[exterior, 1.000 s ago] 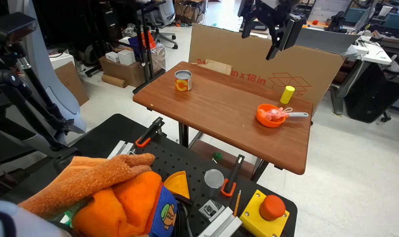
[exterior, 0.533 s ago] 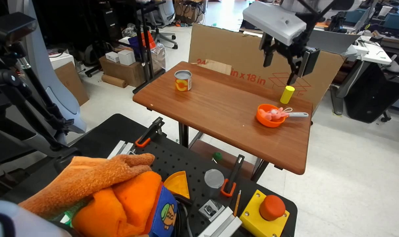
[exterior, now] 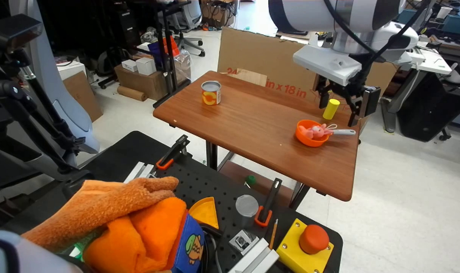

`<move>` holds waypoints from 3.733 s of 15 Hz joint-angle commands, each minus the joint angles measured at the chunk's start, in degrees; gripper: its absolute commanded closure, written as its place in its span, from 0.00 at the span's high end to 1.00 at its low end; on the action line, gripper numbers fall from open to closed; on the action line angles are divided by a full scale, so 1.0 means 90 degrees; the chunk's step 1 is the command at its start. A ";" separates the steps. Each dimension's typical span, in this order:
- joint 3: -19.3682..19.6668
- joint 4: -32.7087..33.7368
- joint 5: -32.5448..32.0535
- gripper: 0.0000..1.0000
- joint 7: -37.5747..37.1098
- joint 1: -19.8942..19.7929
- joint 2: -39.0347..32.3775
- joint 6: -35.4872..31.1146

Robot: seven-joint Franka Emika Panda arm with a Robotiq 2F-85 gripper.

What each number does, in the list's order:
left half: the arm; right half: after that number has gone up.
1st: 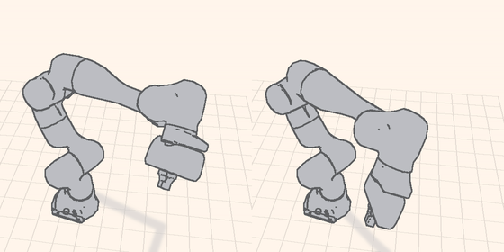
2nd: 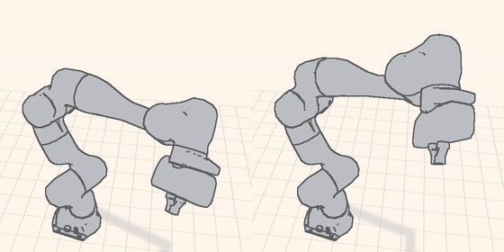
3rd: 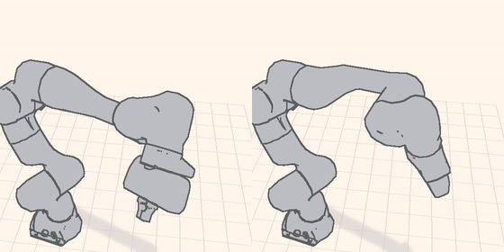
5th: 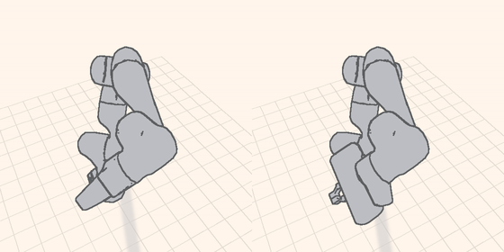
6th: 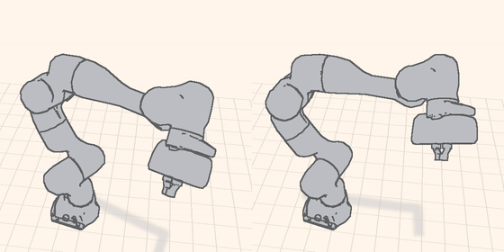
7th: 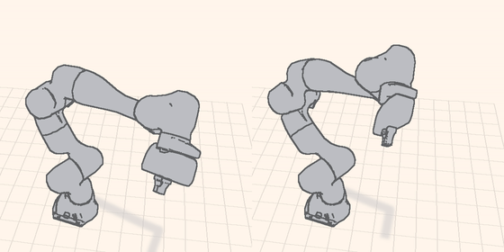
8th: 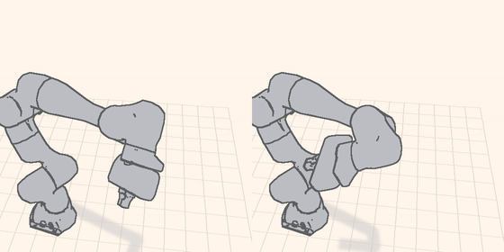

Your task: Remove the doll from the pan

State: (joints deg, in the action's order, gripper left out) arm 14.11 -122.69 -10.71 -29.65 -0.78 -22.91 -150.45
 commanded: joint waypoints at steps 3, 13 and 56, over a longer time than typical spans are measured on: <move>0.0360 0.0135 -0.0194 1.00 -0.0463 0.0422 -0.0513 -0.0219; 0.0632 0.0085 -0.0229 1.00 -0.0719 0.0830 -0.0860 -0.0542; -0.2722 0.0459 0.5116 0.06 0.2460 -0.0212 -0.0695 -0.3050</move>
State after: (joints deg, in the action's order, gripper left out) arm -10.74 -127.64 35.52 -8.82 -1.49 -19.94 -173.67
